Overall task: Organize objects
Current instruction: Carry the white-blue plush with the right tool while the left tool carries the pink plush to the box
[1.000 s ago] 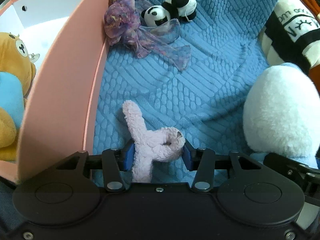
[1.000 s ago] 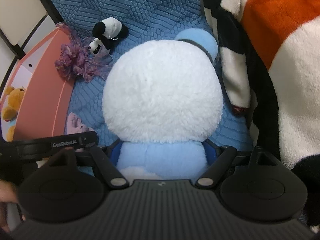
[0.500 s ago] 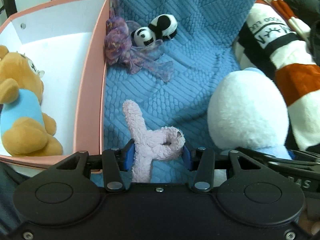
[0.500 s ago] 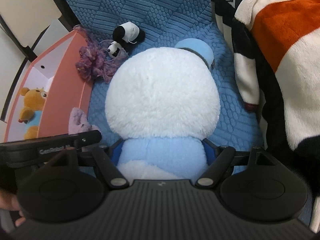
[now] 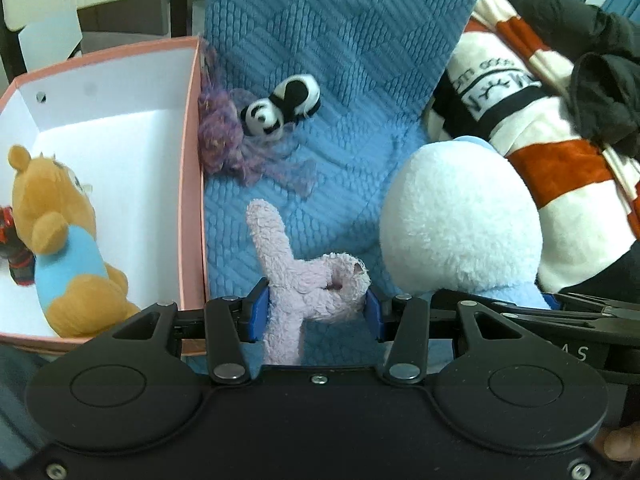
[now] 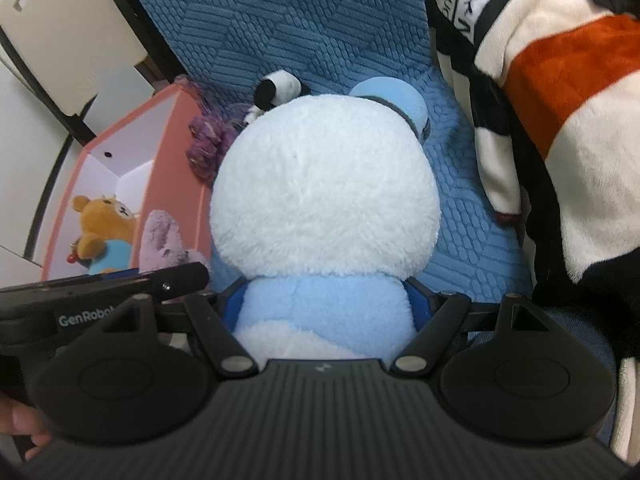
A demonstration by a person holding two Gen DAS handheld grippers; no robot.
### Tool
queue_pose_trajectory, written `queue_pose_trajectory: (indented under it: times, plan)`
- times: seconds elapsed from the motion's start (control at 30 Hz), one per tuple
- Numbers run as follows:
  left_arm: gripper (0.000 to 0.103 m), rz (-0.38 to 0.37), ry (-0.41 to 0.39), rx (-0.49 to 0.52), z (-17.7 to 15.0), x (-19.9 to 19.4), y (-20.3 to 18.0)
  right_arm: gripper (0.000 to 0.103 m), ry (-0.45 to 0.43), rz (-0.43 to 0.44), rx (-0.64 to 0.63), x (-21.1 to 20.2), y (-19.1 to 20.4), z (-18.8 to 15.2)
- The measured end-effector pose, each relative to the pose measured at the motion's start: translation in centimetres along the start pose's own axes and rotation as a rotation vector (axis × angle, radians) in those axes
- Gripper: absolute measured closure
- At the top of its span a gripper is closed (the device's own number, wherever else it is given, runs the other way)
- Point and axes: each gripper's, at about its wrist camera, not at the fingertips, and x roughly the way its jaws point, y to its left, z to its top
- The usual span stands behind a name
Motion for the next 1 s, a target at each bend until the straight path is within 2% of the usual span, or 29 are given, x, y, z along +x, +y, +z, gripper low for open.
queue_pose_trajectory:
  times: [0.33, 0.57, 0.83, 1.0]
  plan:
    - [0.059, 0.003, -0.046, 0.014, 2.3, -3.3, 0.6, 0.024, -0.033, 0.029, -0.029, -2.6, 2.5, 2.4]
    - [0.059, 0.008, -0.063, 0.004, 4.2, -5.4, 2.4, 0.024, -0.037, 0.052, -0.059, -3.4, 5.0, 3.9]
    - [0.059, 0.03, -0.109, -0.011, 5.9, -8.2, 5.8, 0.024, -0.067, 0.062, -0.119, -4.0, 8.9, 5.7]
    - [0.059, 0.05, -0.133, -0.037, 6.7, -10.0, 9.0, 0.024, -0.064, 0.097, -0.128, -3.9, 11.6, 6.6]
